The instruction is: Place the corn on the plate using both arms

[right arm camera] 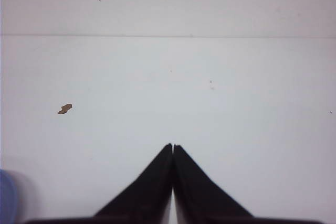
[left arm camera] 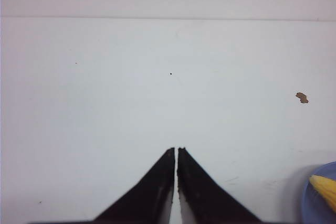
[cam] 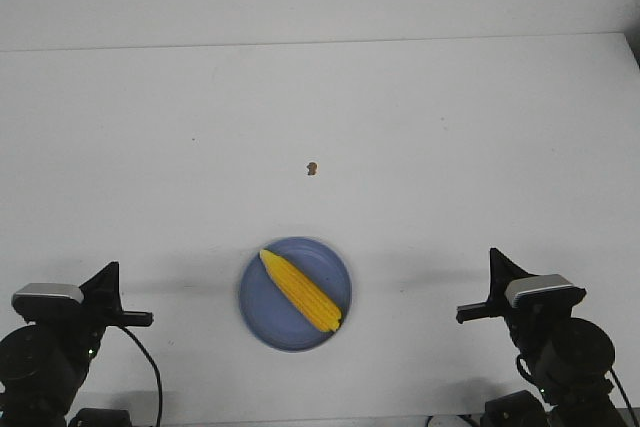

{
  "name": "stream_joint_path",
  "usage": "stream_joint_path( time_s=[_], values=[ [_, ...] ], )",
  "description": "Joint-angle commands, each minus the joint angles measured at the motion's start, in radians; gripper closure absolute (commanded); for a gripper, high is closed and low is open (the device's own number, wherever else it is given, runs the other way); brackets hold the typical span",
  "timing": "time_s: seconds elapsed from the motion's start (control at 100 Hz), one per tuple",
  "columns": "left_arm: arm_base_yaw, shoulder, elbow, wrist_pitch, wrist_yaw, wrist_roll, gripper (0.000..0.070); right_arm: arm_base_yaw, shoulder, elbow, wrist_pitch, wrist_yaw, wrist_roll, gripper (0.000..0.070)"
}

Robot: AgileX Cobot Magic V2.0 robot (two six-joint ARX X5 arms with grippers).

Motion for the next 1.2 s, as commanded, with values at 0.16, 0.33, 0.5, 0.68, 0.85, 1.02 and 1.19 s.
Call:
stream_joint_path(
  time_s=[0.16,0.33,0.5,0.68,0.85,1.02,1.19],
  values=[
    [0.001,0.003,0.010,0.010,-0.005,-0.002,0.0687,0.001,0.000,0.011,0.014,0.000,0.014,0.0699],
    [0.001,0.003,0.010,0.010,-0.005,-0.002,0.0687,0.001,0.000,0.011,0.014,0.000,0.014,0.0699],
    [0.001,0.003,0.010,0.010,-0.005,-0.002,0.0687,0.001,0.000,0.011,0.014,0.000,0.014,0.0699],
    [0.001,0.003,0.010,0.010,-0.005,-0.002,0.0687,0.001,0.000,0.011,0.014,0.000,0.014,0.0699],
    [0.001,0.003,0.010,0.012,-0.005,-0.002,0.0687,0.001,0.000,0.011,0.014,0.000,0.014,0.0699],
    [0.001,-0.018,0.010,0.013,-0.005,0.004,0.0687,0.001,0.000,0.011,0.014,0.000,0.014,0.0699],
    [0.001,-0.036,0.003,0.022,-0.005,0.003,0.0687,0.001,0.000,0.011,0.014,0.000,0.014,0.0699]
  ],
)
